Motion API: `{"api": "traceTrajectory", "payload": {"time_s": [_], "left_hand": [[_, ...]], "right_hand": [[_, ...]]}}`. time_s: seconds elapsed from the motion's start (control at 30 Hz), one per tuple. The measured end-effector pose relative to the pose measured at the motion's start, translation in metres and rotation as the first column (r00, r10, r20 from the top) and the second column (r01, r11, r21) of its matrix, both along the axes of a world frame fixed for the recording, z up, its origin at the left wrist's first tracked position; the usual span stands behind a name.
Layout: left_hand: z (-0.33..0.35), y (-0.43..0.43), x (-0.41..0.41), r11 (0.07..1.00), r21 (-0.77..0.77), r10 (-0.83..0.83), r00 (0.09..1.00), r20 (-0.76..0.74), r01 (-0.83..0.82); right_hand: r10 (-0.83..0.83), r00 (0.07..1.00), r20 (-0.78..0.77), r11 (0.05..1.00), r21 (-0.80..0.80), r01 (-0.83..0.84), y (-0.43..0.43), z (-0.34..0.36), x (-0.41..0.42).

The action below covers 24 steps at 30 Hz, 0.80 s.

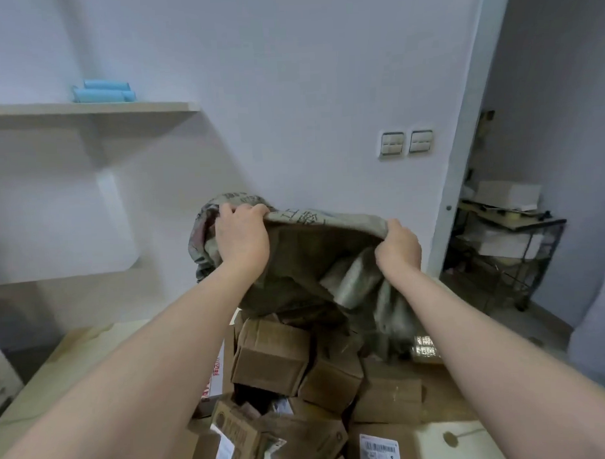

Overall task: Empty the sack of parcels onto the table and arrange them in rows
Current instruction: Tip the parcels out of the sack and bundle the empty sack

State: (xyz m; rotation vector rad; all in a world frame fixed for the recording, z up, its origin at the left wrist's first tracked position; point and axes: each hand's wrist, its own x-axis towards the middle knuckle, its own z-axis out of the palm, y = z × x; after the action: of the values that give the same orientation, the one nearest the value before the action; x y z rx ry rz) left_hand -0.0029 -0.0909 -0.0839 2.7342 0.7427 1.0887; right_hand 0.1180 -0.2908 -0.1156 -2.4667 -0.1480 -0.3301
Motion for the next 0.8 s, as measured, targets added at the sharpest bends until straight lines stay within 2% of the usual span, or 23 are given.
{"api": "traceTrajectory", "payload": {"time_s": [0.03, 0.07, 0.13, 0.2, 0.3, 0.37, 0.47, 0.5, 0.57, 0.63, 0.67, 0.7, 0.73, 0.77, 0.8], "left_hand": [[0.0, 0.0, 0.0, 0.999, 0.05, -0.005, 1.0, 0.009, 0.005], [-0.003, 0.0, 0.001, 0.997, 0.074, -0.021, 1.0, -0.006, 0.021], [-0.015, -0.002, 0.001, 0.997, 0.04, -0.061, 0.994, -0.085, 0.065], [-0.031, -0.005, -0.001, 0.997, -0.028, -0.077, 0.987, -0.141, 0.074], [-0.049, -0.011, -0.005, 0.992, -0.077, -0.113, 0.976, -0.188, 0.1], [-0.051, -0.015, -0.005, 0.975, -0.103, -0.214, 0.963, -0.167, 0.198], [-0.049, -0.01, -0.01, 0.9, -0.041, -0.435, 0.896, -0.092, 0.433], [-0.05, -0.006, -0.013, 0.894, 0.016, -0.445, 0.891, -0.088, 0.448], [-0.059, 0.007, -0.021, 0.954, 0.041, -0.295, 0.954, -0.058, 0.298], [-0.07, 0.02, -0.029, 0.981, -0.185, -0.069, 0.996, -0.052, 0.058], [-0.078, 0.031, -0.03, 0.928, -0.369, 0.011, 0.997, -0.078, -0.04], [-0.083, 0.038, -0.033, 0.836, -0.535, 0.061, 0.99, -0.131, -0.122], [-0.09, 0.047, -0.034, 0.732, -0.66, 0.064, 0.981, -0.185, -0.173], [-0.095, 0.051, -0.036, 0.627, -0.76, 0.016, 0.979, -0.205, -0.17], [-0.098, 0.052, -0.037, 0.52, -0.848, -0.061, 0.986, -0.158, -0.104]], "right_hand": [[0.08, 0.996, -0.031, 0.991, -0.101, -0.083, -0.003, 0.002, 0.0], [0.115, 0.983, -0.144, 0.959, -0.241, -0.147, -0.005, 0.003, -0.005], [0.052, 0.928, -0.37, 0.871, -0.438, -0.224, -0.005, -0.005, -0.01], [0.129, 0.917, -0.377, 0.859, -0.42, -0.294, 0.003, -0.013, -0.02], [0.426, 0.883, -0.198, 0.811, -0.348, -0.469, 0.022, -0.016, -0.042], [0.545, 0.832, -0.109, 0.769, -0.33, -0.547, 0.037, -0.02, -0.048], [0.607, 0.789, -0.092, 0.733, -0.317, -0.601, 0.044, -0.031, -0.041], [0.594, 0.796, -0.117, 0.731, -0.333, -0.595, 0.041, -0.035, -0.036], [0.514, 0.823, -0.242, 0.71, -0.419, -0.566, 0.032, -0.04, -0.032], [0.427, 0.823, -0.374, 0.611, -0.552, -0.568, 0.024, -0.045, -0.031], [0.394, 0.8, -0.452, 0.552, -0.579, -0.599, 0.02, -0.045, -0.031], [0.367, 0.758, -0.54, 0.512, -0.563, -0.649, 0.018, -0.045, -0.032], [0.34, 0.681, -0.648, 0.508, -0.483, -0.713, 0.017, -0.042, -0.035], [0.339, 0.562, -0.755, 0.55, -0.325, -0.769, 0.017, -0.039, -0.038], [0.403, 0.434, -0.806, 0.6, -0.126, -0.79, 0.019, -0.036, -0.04]]}}
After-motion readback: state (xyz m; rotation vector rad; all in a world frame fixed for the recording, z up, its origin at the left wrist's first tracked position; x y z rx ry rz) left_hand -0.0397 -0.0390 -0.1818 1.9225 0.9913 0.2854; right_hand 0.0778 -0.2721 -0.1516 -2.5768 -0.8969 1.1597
